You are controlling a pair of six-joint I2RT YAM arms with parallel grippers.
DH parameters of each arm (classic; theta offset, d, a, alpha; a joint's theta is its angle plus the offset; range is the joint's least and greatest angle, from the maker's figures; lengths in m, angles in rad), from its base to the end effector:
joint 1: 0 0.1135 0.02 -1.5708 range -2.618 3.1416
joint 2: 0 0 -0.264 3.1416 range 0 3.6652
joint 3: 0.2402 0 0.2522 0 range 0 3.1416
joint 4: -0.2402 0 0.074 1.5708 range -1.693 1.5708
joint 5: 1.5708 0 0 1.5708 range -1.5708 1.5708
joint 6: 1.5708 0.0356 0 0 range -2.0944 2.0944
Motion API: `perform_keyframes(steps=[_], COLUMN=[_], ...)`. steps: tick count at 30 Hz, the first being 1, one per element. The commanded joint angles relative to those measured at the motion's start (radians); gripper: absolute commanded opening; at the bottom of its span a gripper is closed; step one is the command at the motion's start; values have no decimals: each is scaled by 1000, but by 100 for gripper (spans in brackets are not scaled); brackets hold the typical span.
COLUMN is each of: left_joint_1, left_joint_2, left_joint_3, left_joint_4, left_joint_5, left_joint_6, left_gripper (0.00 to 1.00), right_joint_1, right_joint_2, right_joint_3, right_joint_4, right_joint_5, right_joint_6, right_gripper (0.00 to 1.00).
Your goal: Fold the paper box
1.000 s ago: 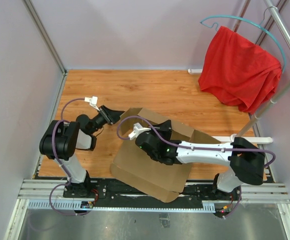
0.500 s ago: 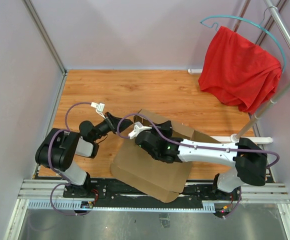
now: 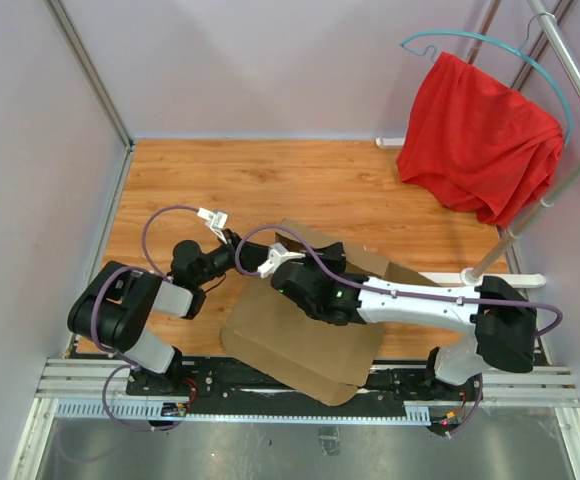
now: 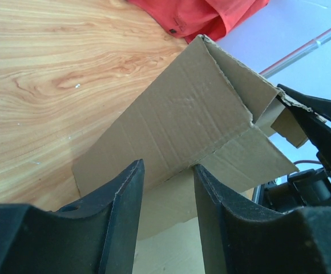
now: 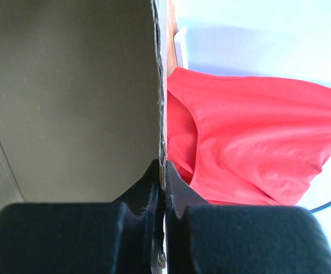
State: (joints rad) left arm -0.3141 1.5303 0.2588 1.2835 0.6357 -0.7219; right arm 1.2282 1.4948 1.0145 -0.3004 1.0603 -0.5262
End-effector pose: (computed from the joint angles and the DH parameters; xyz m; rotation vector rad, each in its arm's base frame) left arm 0.2232 -0.0947 0.1621 0.2015 1.7062 -1.2828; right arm 0.1333 0.2814 0.2524 -1.1944 1.6126 -0.7934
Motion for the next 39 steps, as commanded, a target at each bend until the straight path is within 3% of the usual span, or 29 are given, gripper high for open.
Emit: perform_keyframes(steps=[1, 11, 23, 39], left_joint_1=[-37, -112, -122, -156], left_joint_2=[33, 6, -244, -122], left_joint_3=[28, 38, -26, -35], left_joint_4=[3, -48, -218, -111], left_joint_5=[-69, -197, -258, -277], left_joint_6=[51, 130, 200, 199], left_gripper=[46, 46, 49, 50], right_joint_1=[19, 19, 19, 20], right_joint_2=[-2, 12, 42, 60], right_joint_3=[3, -12, 5, 26], right_joint_4=[-88, -117, -190, -272], right_joint_5=[-133, -172, -94, -146], right_joint_6=[83, 98, 143, 176], right_gripper=[1, 1, 1, 6])
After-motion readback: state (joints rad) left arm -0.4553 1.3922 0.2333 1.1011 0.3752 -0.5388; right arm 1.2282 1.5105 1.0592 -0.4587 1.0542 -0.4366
